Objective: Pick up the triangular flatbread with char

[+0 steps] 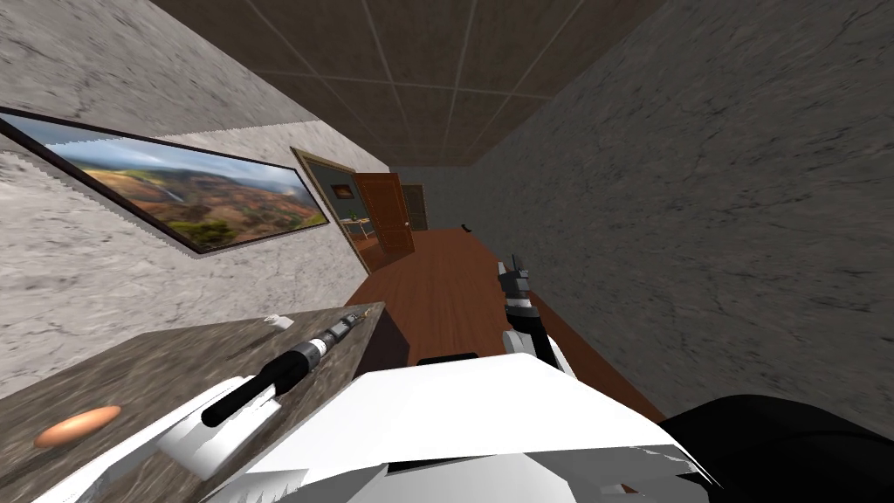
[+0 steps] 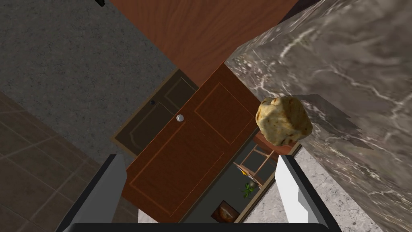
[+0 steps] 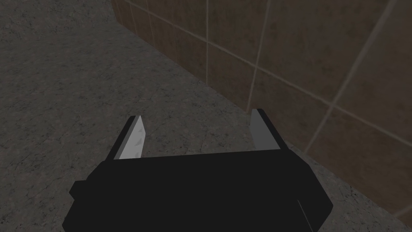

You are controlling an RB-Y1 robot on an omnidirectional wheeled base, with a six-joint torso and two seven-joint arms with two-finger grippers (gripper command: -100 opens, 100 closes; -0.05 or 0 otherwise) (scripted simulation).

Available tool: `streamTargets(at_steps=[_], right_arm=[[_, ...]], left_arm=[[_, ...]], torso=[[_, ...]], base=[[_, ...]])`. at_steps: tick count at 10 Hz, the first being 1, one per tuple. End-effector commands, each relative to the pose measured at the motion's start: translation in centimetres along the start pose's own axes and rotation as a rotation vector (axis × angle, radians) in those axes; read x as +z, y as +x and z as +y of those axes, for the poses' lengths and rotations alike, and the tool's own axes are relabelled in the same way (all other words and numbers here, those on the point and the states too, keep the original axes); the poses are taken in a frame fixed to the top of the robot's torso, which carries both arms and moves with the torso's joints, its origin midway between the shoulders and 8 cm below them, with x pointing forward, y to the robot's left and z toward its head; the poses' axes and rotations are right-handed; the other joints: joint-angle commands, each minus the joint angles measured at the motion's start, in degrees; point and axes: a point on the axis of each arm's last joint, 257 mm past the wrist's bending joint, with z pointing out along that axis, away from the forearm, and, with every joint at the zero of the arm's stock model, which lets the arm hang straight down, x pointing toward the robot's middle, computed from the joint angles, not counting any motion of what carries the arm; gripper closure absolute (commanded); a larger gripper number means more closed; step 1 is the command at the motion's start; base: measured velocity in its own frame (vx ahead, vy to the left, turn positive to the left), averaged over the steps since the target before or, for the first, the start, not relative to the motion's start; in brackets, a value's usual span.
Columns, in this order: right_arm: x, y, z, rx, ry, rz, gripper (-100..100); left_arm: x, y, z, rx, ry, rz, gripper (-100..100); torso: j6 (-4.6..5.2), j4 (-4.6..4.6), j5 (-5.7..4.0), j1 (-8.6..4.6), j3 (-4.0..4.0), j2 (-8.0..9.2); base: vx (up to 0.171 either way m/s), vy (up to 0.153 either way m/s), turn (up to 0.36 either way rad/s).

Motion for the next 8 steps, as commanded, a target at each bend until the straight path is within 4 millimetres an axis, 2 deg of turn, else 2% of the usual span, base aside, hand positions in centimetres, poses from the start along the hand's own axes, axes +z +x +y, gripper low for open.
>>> streamTargets(at_steps=[1, 5, 8], right_arm=[[0.0, 0.0, 0.0, 0.0, 0.0, 0.0, 0], [0.0, 0.0, 0.0, 0.0, 0.0, 0.0, 0], [0.0, 0.0, 0.0, 0.0, 0.0, 0.0, 0]], left_arm=[[0.1, 0.4, 0.4, 0.001, -0.026, 0.018, -100], [-0.3, 2.3, 2.9, 0.016, -0.144, 0.106, -100], [-0.6, 2.7, 4.1, 0.024, -0.195, 0.13, -100]], torso=[[0.0, 0.0, 0.0, 0.0, 0.0, 0.0], [0.0, 0.0, 0.01, 0.03, -0.01, -0.02], [-0.01, -0.02, 0.02, 0.06, -0.04, -0.07]], base=[[0.026, 0.001, -0.02], [0.041, 0.01, -0.042], [0.044, 0.018, -0.022]])
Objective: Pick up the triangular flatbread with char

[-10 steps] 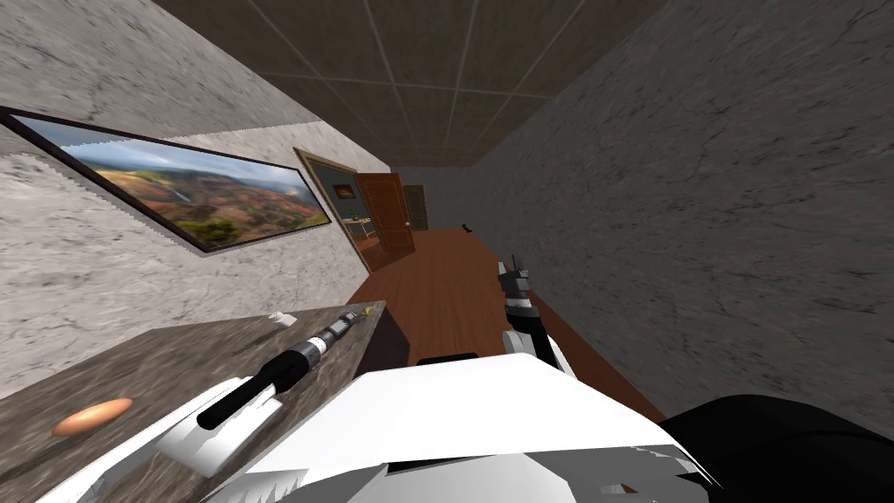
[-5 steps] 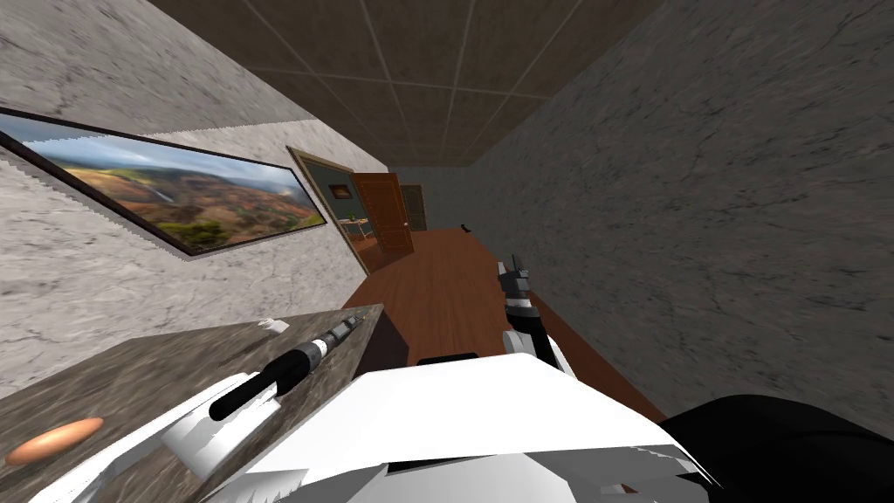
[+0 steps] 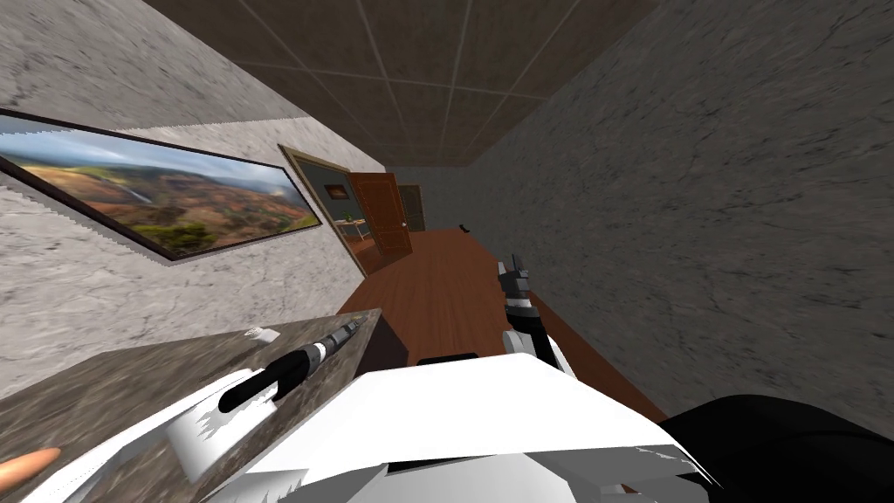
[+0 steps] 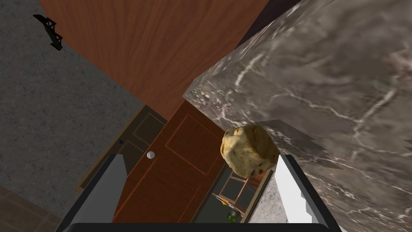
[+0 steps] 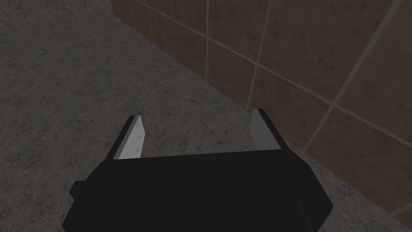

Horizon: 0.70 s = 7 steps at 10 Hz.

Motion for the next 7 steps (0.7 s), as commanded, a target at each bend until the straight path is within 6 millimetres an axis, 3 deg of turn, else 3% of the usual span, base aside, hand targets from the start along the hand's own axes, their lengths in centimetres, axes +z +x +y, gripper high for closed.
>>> streamTargets(at_steps=[1, 5, 6, 7], right_arm=[[0.0, 0.0, 0.0, 0.0, 0.0, 0.0, 0], [0.0, 0.0, 0.0, 0.0, 0.0, 0.0, 0], [0.0, 0.0, 0.0, 0.0, 0.0, 0.0, 0], [0.0, 0.0, 0.0, 0.0, 0.0, 0.0, 0]], left_arm=[[-0.1, 0.5, 1.1, 0.007, -0.047, 0.024, -100], [-0.6, 1.2, 4.5, 0.029, -0.172, 0.072, -100], [-0.4, 0.9, 3.9, 0.026, -0.151, 0.066, -100], [-0.4, 0.8, 4.1, 0.026, -0.156, 0.067, 0]], torso=[[0.0, 0.0, 0.0, 0.0, 0.0, 0.0], [0.0, -0.04, 0.03, 0.17, -0.11, -0.2], [0.01, -0.08, 0.08, 0.38, -0.2, -0.36], [0.0, -0.05, 0.07, 0.21, -0.12, -0.19]], base=[[0.041, 0.024, -0.029], [0.099, 0.067, -0.046], [0.075, 0.064, -0.017], [0.012, 0.011, -0.001]])
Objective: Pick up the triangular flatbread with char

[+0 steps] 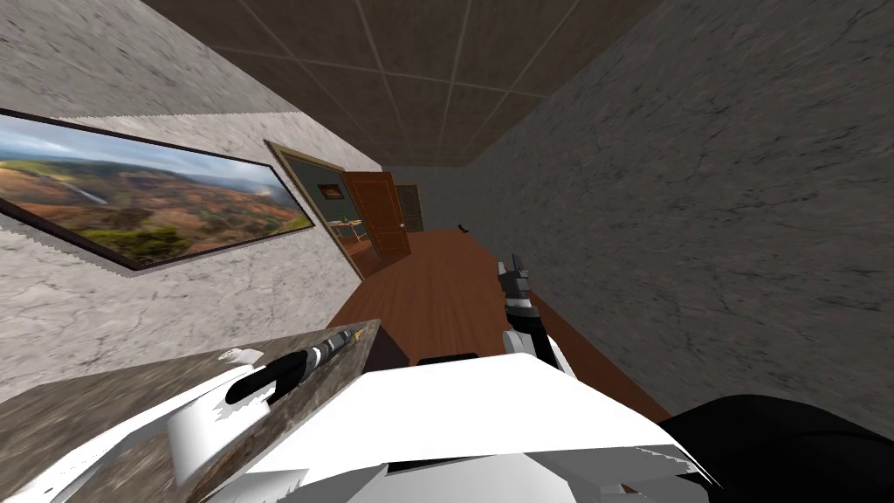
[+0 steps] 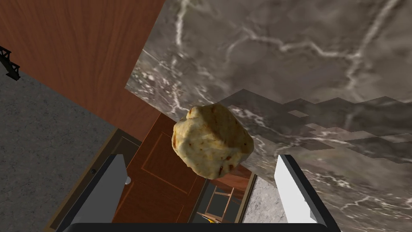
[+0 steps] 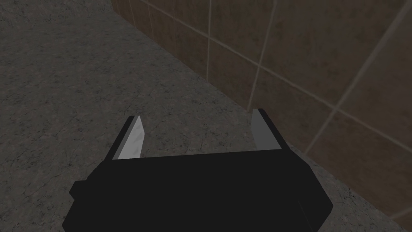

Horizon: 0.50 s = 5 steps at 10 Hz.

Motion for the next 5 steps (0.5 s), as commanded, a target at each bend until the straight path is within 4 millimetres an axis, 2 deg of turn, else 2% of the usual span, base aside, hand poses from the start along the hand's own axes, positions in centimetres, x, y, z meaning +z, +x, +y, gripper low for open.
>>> streamTargets(at_steps=[1, 4, 5], right_arm=[[0.0, 0.0, 0.0, 0.0, 0.0, 0.0, 0], [0.0, 0.0, 0.0, 0.0, 0.0, 0.0, 0], [0.0, 0.0, 0.0, 0.0, 0.0, 0.0, 0]], left_arm=[[0.46, 0.05, 0.87, -0.01, -0.005, -0.009, -100], [0.78, 0.14, 1.57, -0.017, -0.01, -0.014, -100], [0.81, 0.14, 1.61, -0.016, -0.009, -0.015, 100]], torso=[[0.0, 0.0, 0.0, 0.0, 0.0, 0.0], [0.01, 0.02, -0.04, -0.15, 0.04, 0.06], [-0.01, 0.03, -0.04, -0.14, 0.06, 0.1]], base=[[0.02, -0.003, -0.097], [0.019, -0.01, -0.065], [0.0, 0.001, 0.016]])
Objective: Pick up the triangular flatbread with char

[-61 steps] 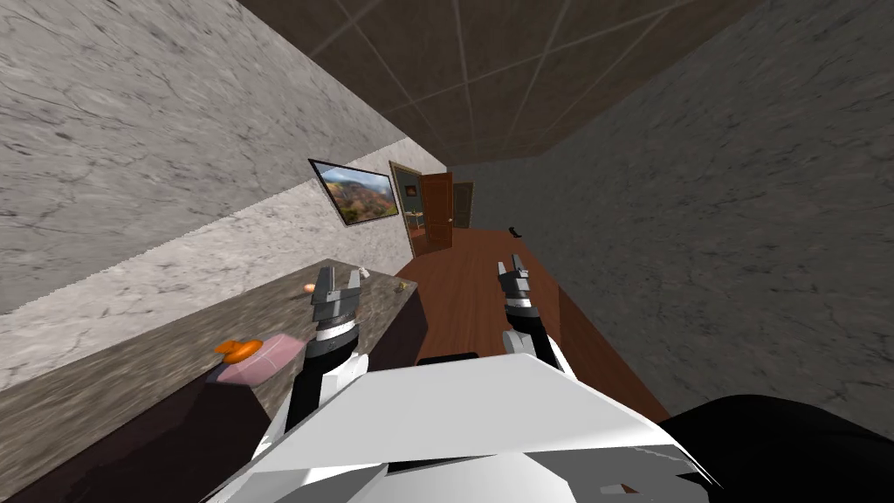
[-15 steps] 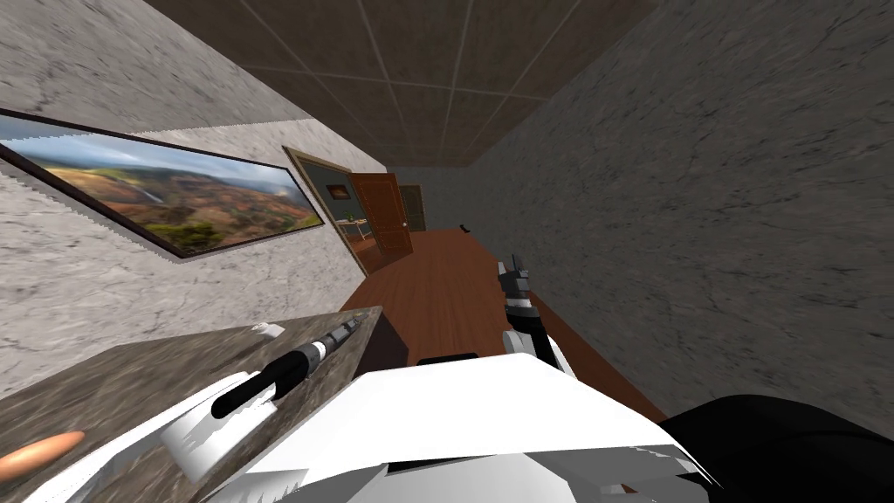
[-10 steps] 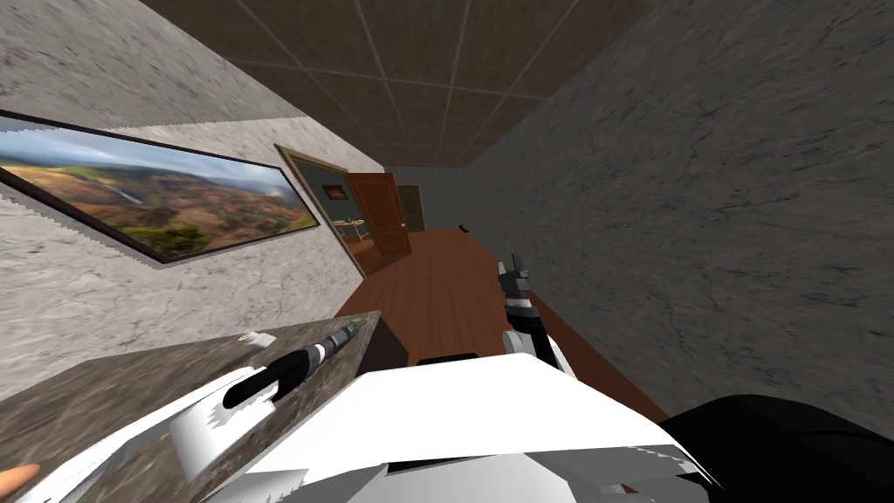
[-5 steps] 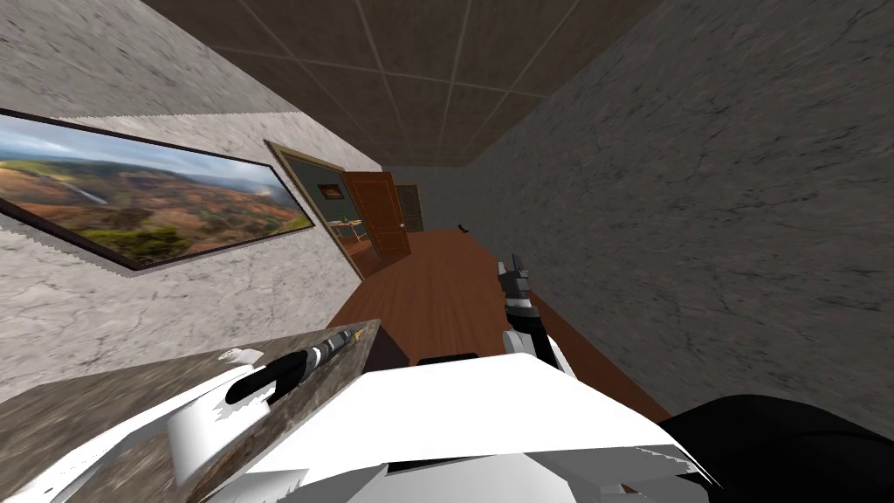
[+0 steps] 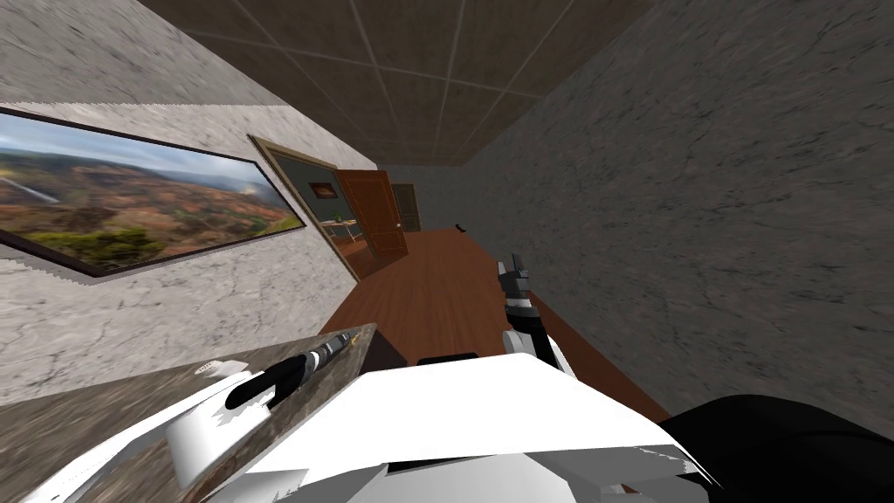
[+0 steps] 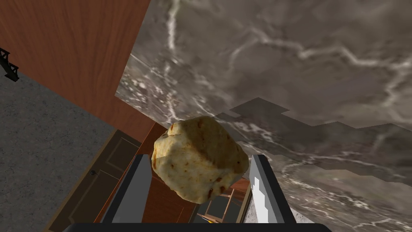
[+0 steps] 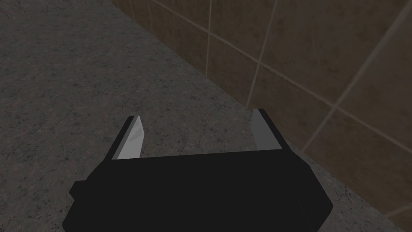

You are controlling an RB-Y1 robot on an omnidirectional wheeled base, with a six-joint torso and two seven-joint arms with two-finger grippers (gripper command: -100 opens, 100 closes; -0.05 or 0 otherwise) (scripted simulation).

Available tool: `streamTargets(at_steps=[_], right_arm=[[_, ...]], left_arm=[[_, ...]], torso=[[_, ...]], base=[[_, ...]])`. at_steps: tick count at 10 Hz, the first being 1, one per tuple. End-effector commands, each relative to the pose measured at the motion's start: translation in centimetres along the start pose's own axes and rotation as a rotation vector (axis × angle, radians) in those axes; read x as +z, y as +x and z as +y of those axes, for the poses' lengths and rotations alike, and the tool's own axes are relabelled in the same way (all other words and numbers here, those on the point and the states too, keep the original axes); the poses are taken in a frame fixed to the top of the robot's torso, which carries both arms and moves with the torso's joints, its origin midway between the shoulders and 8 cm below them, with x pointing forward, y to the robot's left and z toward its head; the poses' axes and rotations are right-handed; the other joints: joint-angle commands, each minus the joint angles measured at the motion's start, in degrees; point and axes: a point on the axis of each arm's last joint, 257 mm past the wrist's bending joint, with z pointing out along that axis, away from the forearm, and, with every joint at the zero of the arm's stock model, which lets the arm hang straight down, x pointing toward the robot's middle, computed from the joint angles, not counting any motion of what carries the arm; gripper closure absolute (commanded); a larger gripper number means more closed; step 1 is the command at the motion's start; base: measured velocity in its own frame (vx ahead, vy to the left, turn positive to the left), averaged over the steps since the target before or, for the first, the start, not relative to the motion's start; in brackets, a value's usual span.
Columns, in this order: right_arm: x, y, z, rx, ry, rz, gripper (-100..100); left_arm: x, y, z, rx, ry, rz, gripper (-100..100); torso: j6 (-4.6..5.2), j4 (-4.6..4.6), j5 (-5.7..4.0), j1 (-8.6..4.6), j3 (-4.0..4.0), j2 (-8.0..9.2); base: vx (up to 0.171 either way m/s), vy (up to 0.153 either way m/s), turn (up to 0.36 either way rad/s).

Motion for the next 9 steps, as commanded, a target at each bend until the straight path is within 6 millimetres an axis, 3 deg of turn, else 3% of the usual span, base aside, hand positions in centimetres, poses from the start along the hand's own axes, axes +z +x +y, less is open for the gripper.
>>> streamTargets(at_steps=[1, 4, 5, 6, 8, 9], right_arm=[[0.0, 0.0, 0.0, 0.0, 0.0, 0.0, 0], [0.0, 0.0, 0.0, 0.0, 0.0, 0.0, 0], [0.0, 0.0, 0.0, 0.0, 0.0, 0.0, 0], [0.0, 0.0, 0.0, 0.0, 0.0, 0.0, 0], [0.0, 0.0, 0.0, 0.0, 0.0, 0.0, 0], [0.0, 0.0, 0.0, 0.0, 0.0, 0.0, 0]], left_arm=[[0.0, 0.0, 0.0, 0.0, 0.0, 0.0, 100], [0.0, 0.0, 0.0, -0.002, 0.001, 0.0, 100], [0.0, 0.0, 0.0, -0.002, 0.001, 0.0, 0], [-0.4, -0.1, -1.1, 0.009, 0.009, 0.007, 100], [-0.6, -0.1, -1.3, 0.012, 0.012, 0.008, 100], [-0.6, 0.0, -1.4, 0.012, 0.011, 0.009, 0]], torso=[[0.0, 0.0, 0.0, 0.0, 0.0, 0.0], [-0.01, 0.01, 0.0, 0.03, 0.03, 0.05], [-0.01, 0.01, 0.0, 0.04, 0.03, 0.06], [-0.02, 0.01, 0.0, 0.04, 0.03, 0.06], [-0.05, 0.04, 0.0, 0.07, 0.11, 0.19], [-0.03, 0.03, 0.01, 0.07, 0.09, 0.15]], base=[[0.0, 0.0, 0.0], [0.0, 0.0, 0.0], [0.0, 0.0, 0.0], [-0.016, 0.007, 0.136], [-0.02, 0.012, 0.067], [0.0, 0.0, 0.0]])
